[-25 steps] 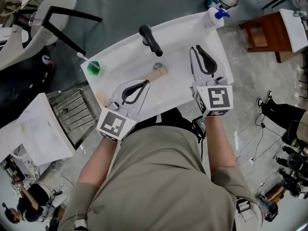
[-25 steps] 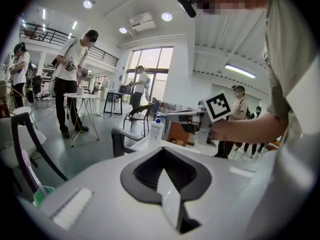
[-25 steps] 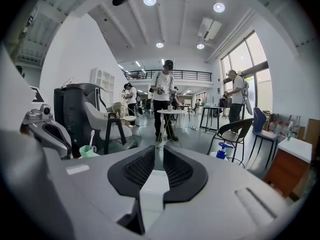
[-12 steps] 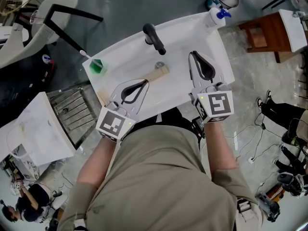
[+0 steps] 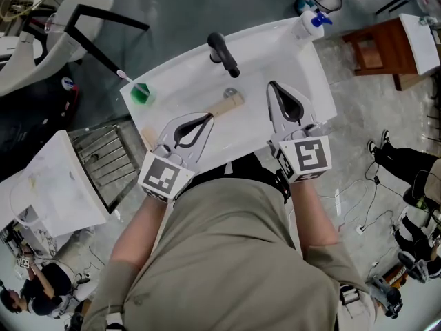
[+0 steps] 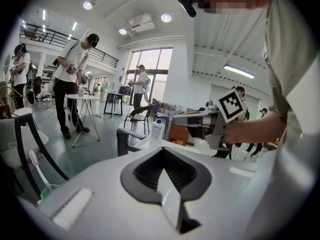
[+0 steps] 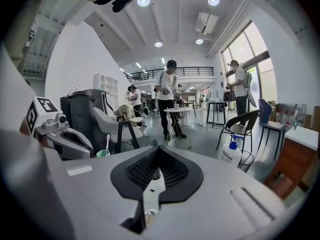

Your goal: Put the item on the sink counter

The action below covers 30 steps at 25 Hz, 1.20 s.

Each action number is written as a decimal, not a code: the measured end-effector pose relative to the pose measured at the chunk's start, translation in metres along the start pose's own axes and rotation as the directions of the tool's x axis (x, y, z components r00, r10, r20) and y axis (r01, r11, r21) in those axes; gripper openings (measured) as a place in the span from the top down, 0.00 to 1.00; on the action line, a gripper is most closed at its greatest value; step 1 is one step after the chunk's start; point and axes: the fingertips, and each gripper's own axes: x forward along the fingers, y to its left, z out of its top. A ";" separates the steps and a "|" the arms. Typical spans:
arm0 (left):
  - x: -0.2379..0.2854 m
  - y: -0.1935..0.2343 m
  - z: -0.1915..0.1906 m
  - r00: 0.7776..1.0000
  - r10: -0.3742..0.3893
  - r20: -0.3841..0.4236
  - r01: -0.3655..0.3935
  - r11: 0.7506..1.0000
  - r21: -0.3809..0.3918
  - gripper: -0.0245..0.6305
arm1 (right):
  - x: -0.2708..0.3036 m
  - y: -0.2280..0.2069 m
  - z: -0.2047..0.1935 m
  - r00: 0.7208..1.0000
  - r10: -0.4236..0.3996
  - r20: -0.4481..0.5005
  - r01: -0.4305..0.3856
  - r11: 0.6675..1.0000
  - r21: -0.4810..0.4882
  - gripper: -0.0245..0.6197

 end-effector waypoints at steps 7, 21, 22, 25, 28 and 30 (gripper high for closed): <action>0.000 -0.002 0.002 1.000 -0.002 -0.002 0.002 1.000 0.005 0.96 | -0.004 0.005 -0.007 1.000 0.006 -0.012 -0.006 1.000 0.017 0.94; 0.003 -0.003 0.004 1.000 -0.004 0.005 0.004 1.000 0.008 0.96 | -0.009 0.007 -0.018 0.999 0.022 -0.041 -0.020 0.999 0.038 0.94; 0.003 -0.004 0.004 1.000 -0.004 0.004 0.004 1.000 0.008 0.96 | -0.009 0.007 -0.018 0.999 0.022 -0.041 -0.021 0.999 0.040 0.94; 0.004 -0.004 0.007 1.000 -0.003 0.007 0.003 1.000 0.008 0.96 | -0.010 0.006 -0.018 0.999 0.023 -0.043 -0.021 0.999 0.041 0.94; 0.005 -0.005 0.007 1.000 -0.002 0.008 0.002 1.000 0.006 0.96 | -0.010 0.005 -0.018 0.999 0.023 -0.046 -0.022 0.999 0.040 0.94; 0.005 -0.005 0.008 1.000 -0.003 0.008 0.002 1.000 0.008 0.96 | -0.010 0.005 -0.016 0.999 0.027 -0.046 -0.025 0.999 0.034 0.94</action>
